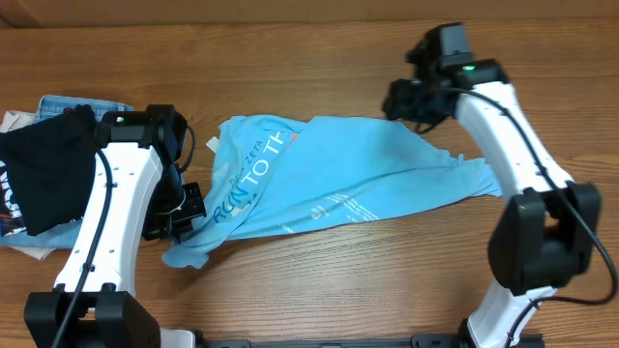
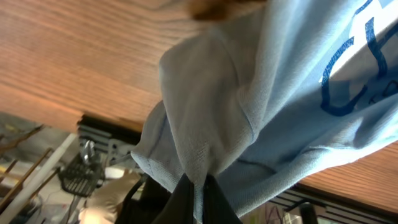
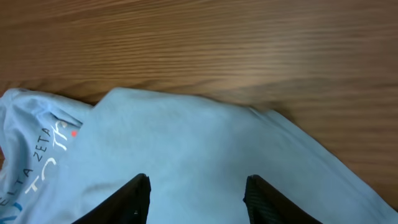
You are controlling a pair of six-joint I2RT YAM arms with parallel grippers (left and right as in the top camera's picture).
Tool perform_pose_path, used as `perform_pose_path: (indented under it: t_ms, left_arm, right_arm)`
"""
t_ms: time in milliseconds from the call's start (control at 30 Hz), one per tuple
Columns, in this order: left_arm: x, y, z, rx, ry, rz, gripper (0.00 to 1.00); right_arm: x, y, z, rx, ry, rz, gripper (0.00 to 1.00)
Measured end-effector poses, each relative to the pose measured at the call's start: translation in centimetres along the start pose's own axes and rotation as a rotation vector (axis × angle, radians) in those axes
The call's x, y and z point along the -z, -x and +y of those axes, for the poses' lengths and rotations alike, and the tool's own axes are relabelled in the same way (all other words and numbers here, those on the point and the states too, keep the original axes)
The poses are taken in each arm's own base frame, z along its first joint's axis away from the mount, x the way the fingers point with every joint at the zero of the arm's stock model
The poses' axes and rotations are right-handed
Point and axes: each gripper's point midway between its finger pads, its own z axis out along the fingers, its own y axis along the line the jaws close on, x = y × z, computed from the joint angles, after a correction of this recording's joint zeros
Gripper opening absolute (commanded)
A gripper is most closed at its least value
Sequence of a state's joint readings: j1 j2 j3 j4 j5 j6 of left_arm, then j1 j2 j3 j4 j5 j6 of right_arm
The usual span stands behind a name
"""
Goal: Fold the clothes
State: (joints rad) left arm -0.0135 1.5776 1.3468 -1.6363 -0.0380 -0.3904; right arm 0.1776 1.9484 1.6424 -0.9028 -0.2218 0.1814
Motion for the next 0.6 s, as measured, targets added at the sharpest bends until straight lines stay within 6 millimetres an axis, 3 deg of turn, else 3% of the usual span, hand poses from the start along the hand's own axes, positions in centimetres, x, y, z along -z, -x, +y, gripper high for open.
perform_pose_path:
  t_ms: [167, 367, 600]
  left_arm:
    - [0.0, 0.8, 0.0, 0.002, 0.007, -0.036, 0.04]
    - [0.1, 1.9, -0.5, 0.004, -0.016, -0.08, 0.04]
    - [0.1, 2.1, -0.7, 0.004, -0.024, -0.087, 0.04]
  right_arm:
    - [-4.0, -0.2, 2.9, 0.059, 0.037, 0.006, 0.66]
    - [-8.7, -0.3, 4.8, 0.071, 0.062, -0.005, 0.66]
    - [-11.8, -0.9, 3.9, 0.002, 0.035, 0.011, 0.69]
